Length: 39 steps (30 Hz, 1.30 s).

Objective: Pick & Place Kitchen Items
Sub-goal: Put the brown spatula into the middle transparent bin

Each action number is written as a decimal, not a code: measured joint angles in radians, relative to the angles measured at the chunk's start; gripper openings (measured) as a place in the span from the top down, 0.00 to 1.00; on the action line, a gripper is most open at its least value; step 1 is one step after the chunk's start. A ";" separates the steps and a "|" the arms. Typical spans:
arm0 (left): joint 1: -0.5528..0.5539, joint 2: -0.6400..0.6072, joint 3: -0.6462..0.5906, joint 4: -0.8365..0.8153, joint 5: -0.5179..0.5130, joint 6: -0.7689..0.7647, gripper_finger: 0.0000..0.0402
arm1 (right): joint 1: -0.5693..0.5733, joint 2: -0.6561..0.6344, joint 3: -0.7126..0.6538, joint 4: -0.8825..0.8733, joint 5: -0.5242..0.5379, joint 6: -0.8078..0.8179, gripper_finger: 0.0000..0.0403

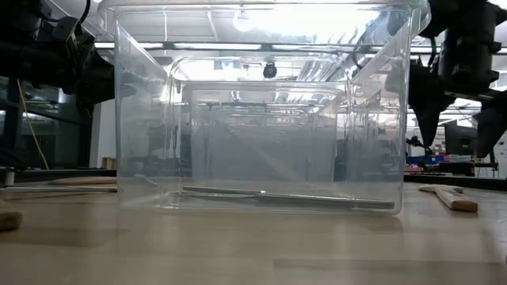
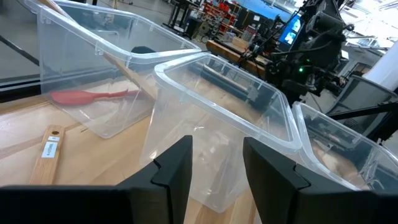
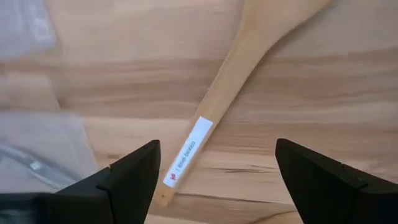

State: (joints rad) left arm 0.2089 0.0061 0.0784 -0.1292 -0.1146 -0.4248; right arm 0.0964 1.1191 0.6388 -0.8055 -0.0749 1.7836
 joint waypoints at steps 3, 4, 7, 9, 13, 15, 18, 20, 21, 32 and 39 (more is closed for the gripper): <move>0.000 0.000 0.000 0.000 0.000 0.000 0.64 | 0.037 0.009 0.001 0.000 0.044 0.112 0.23; 0.000 0.000 0.000 0.000 0.000 0.000 0.64 | 0.046 0.017 0.002 0.000 0.050 0.141 0.23; 0.000 0.000 0.000 0.000 0.000 0.000 0.64 | 0.063 0.053 0.002 0.000 0.058 0.206 0.23; 0.000 0.000 0.000 0.000 0.000 0.000 0.64 | 0.064 0.083 0.002 0.009 0.065 0.242 0.23; 0.000 0.000 0.000 0.000 0.000 0.000 0.64 | 0.060 0.145 0.002 0.070 0.107 0.295 0.23; 0.000 0.000 0.000 0.000 0.000 0.000 0.64 | 0.051 0.172 0.002 0.092 0.125 0.313 0.23; 0.000 0.000 0.000 0.000 0.000 0.000 0.64 | 0.031 0.208 0.002 0.096 0.126 0.319 0.23; 0.000 0.000 0.000 0.000 0.000 0.000 0.64 | 0.015 0.226 0.002 0.094 0.129 0.319 0.23; 0.000 0.000 0.000 0.000 0.000 0.000 0.64 | 0.005 0.233 0.002 0.095 0.132 0.319 0.23; 0.000 0.000 0.000 0.000 0.000 0.000 0.64 | -0.084 0.318 0.003 0.171 0.124 0.271 0.23; 0.000 0.000 0.000 0.000 0.000 0.000 0.64 | -0.084 0.348 0.006 0.171 0.091 0.240 0.32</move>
State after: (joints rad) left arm 0.2092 0.0063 0.0784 -0.1291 -0.1149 -0.4248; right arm 0.0120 1.4670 0.6445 -0.6348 0.0159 2.0240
